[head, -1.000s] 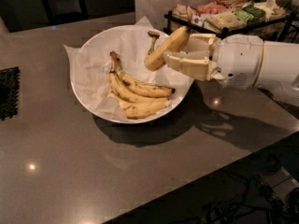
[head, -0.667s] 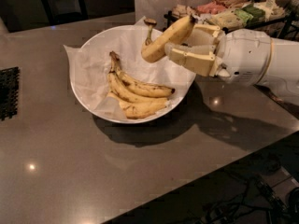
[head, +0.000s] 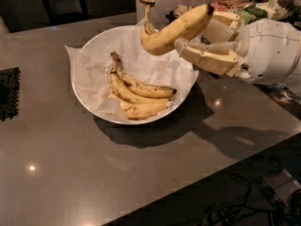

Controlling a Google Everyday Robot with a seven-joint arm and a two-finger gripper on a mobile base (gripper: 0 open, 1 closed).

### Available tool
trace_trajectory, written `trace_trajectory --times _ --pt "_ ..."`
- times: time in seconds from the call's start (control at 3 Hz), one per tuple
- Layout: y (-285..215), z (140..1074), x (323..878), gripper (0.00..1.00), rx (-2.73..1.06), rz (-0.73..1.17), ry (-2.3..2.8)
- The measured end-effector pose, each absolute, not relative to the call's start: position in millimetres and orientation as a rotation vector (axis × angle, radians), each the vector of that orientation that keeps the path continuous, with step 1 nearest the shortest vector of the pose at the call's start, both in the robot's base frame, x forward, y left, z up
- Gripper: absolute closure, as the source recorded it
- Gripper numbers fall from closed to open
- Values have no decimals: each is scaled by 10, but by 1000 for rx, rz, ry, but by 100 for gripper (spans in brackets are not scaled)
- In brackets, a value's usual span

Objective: Pick banana from white bowl

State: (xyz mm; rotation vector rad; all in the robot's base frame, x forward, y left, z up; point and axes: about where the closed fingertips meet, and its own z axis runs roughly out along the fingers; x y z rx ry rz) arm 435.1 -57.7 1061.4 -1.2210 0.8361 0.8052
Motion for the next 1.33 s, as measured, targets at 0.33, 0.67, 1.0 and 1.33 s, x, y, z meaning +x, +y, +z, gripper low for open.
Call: trace_trajectory --times 0.33,0.67,1.0,1.33 --pt "-577 10686 4111 100 -1311 812 790" --pt "-570 10715 3867 100 -1390 833 749" --pt "-553 10762 3643 100 -1454 843 681" --pt "-553 10762 3643 100 -1454 843 681"
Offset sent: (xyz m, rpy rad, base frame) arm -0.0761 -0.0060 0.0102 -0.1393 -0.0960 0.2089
